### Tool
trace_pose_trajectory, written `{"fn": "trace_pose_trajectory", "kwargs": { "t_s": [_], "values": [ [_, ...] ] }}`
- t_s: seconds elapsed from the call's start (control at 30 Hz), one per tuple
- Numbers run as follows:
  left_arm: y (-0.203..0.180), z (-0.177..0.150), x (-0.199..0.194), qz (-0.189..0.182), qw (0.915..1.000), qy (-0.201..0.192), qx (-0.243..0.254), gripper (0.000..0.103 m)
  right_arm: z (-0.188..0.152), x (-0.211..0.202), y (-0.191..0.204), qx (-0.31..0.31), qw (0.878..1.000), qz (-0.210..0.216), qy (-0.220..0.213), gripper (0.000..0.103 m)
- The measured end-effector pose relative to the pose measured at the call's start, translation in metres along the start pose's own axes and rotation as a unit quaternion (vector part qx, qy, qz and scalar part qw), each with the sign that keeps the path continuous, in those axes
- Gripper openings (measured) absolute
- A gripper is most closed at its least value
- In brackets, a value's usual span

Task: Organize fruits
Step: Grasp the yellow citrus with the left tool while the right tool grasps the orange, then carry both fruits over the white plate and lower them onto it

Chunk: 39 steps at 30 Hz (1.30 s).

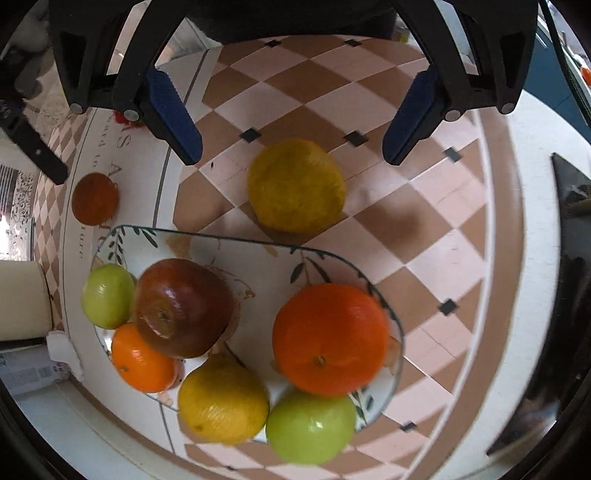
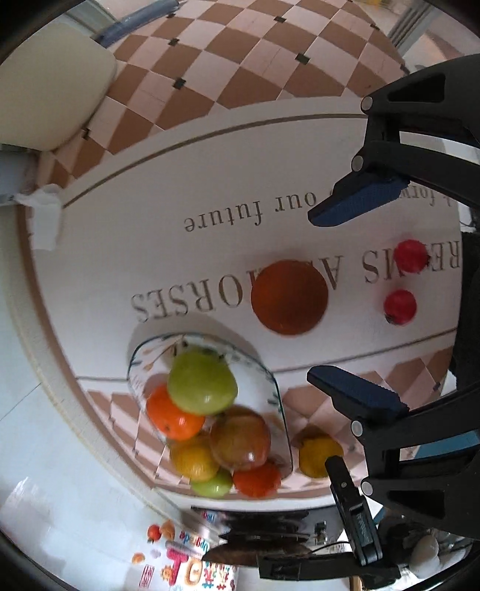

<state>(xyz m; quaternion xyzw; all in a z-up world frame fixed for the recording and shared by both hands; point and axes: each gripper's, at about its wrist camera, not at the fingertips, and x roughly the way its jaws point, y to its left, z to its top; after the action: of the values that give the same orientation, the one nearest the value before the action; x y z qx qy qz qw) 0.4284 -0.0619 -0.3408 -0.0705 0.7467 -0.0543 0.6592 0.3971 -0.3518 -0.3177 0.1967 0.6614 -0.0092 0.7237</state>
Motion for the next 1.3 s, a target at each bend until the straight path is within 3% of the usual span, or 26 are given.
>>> {"fn": "trace_pose_trajectory", "kwargs": {
  "t_s": [0.13, 0.2, 0.4, 0.47, 0.5, 0.57, 0.8, 0.93, 1.17, 1.3],
  "values": [
    [-0.003, 0.005, 0.005, 0.001, 1.0000, -0.006, 0.000, 0.086, 0.007, 0.018, -0.001, -0.004, 1.000, -0.003, 0.012, 0.080],
    [-0.004, 0.006, 0.007, 0.001, 1.0000, -0.005, 0.002, 0.071, 0.010, 0.023, 0.001, -0.008, 1.000, -0.006, 0.015, 0.080],
    [-0.006, 0.005, 0.004, 0.024, 0.9995, -0.019, 0.011, 0.055, 0.018, 0.041, 0.010, -0.027, 0.999, -0.016, 0.024, 0.080],
    [-0.004, 0.003, 0.003, 0.019, 0.9996, -0.018, 0.010, 0.055, 0.018, 0.046, 0.016, -0.041, 0.999, -0.022, 0.024, 0.070],
    [-0.002, 0.001, 0.002, 0.016, 0.9997, -0.018, 0.009, 0.055, 0.017, 0.049, 0.020, -0.048, 0.998, -0.023, 0.026, 0.059],
    [0.002, -0.008, 0.001, 0.011, 0.9998, -0.015, 0.005, 0.055, 0.014, 0.050, 0.028, -0.065, 0.997, -0.031, 0.020, 0.059],
    [0.010, -0.037, 0.004, -0.006, 0.9999, 0.004, -0.007, 0.055, -0.010, 0.053, 0.067, -0.113, 0.993, 0.008, 0.041, 0.059],
    [0.010, -0.043, 0.005, -0.010, 0.9999, -0.003, -0.013, 0.055, -0.021, 0.059, 0.087, -0.138, 0.989, 0.010, 0.050, 0.059],
    [0.016, -0.043, 0.005, -0.009, 0.9998, -0.008, -0.016, 0.055, -0.023, 0.069, 0.080, -0.124, 0.991, 0.010, 0.052, 0.059],
    [0.019, -0.031, 0.008, -0.029, 0.9991, -0.001, -0.032, 0.056, -0.020, 0.067, 0.075, -0.125, 0.991, 0.015, 0.047, 0.059]
  ]
}}
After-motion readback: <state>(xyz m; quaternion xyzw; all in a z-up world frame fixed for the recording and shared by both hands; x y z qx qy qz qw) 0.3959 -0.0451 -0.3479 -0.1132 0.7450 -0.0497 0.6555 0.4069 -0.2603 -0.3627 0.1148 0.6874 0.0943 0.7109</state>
